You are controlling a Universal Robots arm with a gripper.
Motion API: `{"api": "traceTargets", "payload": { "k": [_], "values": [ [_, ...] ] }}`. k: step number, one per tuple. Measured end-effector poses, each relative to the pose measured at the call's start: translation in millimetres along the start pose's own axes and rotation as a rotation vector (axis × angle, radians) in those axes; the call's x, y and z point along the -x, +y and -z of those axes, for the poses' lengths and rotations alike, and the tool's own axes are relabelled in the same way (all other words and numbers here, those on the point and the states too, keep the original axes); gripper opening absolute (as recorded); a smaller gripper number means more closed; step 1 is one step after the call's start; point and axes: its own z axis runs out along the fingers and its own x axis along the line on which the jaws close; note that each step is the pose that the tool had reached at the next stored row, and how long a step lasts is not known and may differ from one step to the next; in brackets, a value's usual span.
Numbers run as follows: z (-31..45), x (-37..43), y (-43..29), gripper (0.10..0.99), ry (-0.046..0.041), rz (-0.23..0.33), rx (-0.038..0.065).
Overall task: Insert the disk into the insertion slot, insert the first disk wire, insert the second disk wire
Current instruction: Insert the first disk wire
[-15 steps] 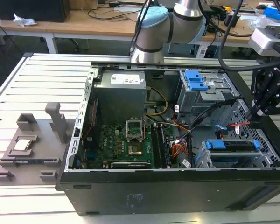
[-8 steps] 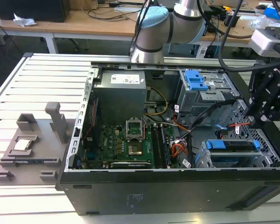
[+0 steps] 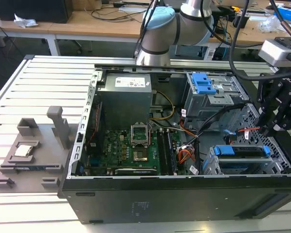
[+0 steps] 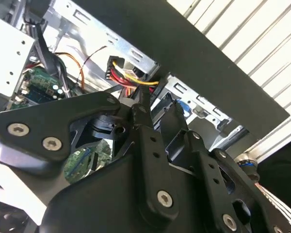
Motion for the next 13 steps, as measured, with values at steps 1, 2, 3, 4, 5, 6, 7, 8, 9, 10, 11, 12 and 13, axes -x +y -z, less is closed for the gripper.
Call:
{"api": "traceTargets", "payload": {
  "k": [1, 2, 3, 4, 5, 6, 7, 8, 9, 10, 11, 12, 13],
  "values": [
    [-1.3, 0.3, -1.5, 0.361, 0.0025, 0.003, 0.0],
    [-2.0, 0.4, -1.8, 0.361, 0.0038, 0.004, 0.0],
    [-2.3, 0.4, -2.0, 0.361, 0.0053, 0.004, 0.0],
    [-2.3, 0.4, -2.0, 0.361, 0.0058, 0.004, 0.0],
    [-2.3, 0.4, -2.0, 0.361, 0.0058, 0.004, 0.0],
    [-2.4, 0.5, -2.0, 0.361, 0.0057, 0.004, 0.0],
    [-2.4, 0.5, -2.0, 0.361, 0.0059, 0.004, 0.0],
    [-2.3, 0.5, -2.0, 0.349, 0.0061, 0.004, 0.0],
    [-2.3, 0.5, -2.0, 0.22, 0.0063, 0.004, 0.0],
    [-2.3, 0.5, -2.0, 0.22, 0.0064, 0.004, 0.0],
    [-2.3, 0.5, -2.0, 0.169, 0.0065, 0.004, 0.0],
    [-2.3, 0.5, -2.0, 0.169, 0.0065, 0.004, 0.0],
    [-2.4, 0.5, -2.0, 0.169, 0.0065, 0.004, 0.0]
  ]
}}
